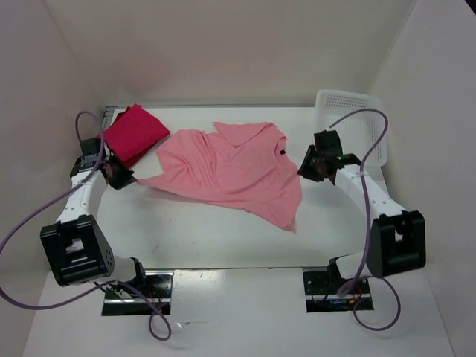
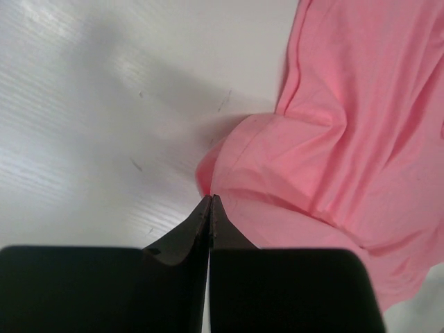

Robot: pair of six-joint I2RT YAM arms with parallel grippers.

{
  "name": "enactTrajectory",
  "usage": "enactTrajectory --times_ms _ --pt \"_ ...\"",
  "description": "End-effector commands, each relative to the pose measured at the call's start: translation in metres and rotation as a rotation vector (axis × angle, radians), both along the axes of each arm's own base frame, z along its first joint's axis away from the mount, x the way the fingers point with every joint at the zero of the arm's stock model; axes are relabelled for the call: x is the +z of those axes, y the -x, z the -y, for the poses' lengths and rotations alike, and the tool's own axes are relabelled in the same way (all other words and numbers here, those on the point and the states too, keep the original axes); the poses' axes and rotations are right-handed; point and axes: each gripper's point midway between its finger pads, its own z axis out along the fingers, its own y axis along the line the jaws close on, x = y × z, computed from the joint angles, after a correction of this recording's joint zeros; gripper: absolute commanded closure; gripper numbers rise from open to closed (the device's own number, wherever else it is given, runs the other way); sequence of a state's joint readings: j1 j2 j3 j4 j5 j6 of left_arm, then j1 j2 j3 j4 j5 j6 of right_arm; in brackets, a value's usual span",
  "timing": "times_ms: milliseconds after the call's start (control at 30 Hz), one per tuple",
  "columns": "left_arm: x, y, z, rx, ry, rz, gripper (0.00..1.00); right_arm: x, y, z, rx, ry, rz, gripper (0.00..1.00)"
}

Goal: Fold and stack the t-shirts
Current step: Flatten out the tshirt

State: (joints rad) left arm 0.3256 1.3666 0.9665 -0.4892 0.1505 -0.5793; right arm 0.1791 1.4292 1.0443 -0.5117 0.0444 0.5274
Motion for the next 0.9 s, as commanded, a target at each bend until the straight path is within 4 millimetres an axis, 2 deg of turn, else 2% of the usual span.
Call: enactTrajectory --times_ms 0,133,200,267,333,400,433,467,500,567,667,800,867 --pt "0.024 -0.028 -0.005 0.011 0.010 0.110 1.00 -0.020 0.061 -0.018 0.013 -0.173 -0.141 0.63" --pt "0.022 -0.051 -0.006 0.018 0.048 0.134 1.00 -0.013 0.090 -0.045 -0.031 -0.306 -0.151 0.62" --pt "0.013 -0.059 -0.004 0.021 0.082 0.133 1.00 -0.026 0.113 -0.058 -0.016 -0.314 -0.213 0.59" --pt "0.014 -0.070 -0.006 0.014 0.084 0.149 1.00 -0.039 0.133 -0.065 -0.013 -0.292 -0.263 0.59" --pt "0.012 -0.076 -0.008 0.015 0.086 0.144 1.00 -0.042 0.148 -0.075 -0.022 -0.293 -0.279 0.56" --pt "0.014 -0.083 -0.009 0.008 0.090 0.154 1.00 -0.055 0.162 -0.073 -0.047 -0.278 -0.308 0.49" --pt "0.010 -0.086 -0.008 -0.001 0.105 0.146 1.00 -0.055 0.166 -0.078 -0.051 -0.295 -0.298 0.49" --pt "0.012 -0.091 -0.009 0.006 0.108 0.157 1.00 -0.064 0.170 -0.077 -0.060 -0.285 -0.308 0.48" --pt "0.010 -0.092 -0.006 -0.005 0.126 0.152 1.00 -0.062 0.165 -0.077 -0.070 -0.291 -0.284 0.48" --pt "0.004 -0.094 -0.005 -0.004 0.142 0.145 1.00 -0.068 0.166 -0.077 -0.074 -0.285 -0.282 0.47" --pt "-0.001 -0.095 0.005 -0.027 0.148 0.130 1.00 -0.070 0.164 -0.067 -0.126 -0.245 -0.272 0.47" --pt "-0.006 -0.096 0.009 -0.035 0.152 0.119 1.00 -0.051 0.161 -0.061 -0.188 -0.260 -0.174 0.43" --pt "-0.007 -0.098 0.016 -0.053 0.159 0.122 1.00 -0.060 0.161 -0.058 -0.208 -0.248 -0.179 0.41"
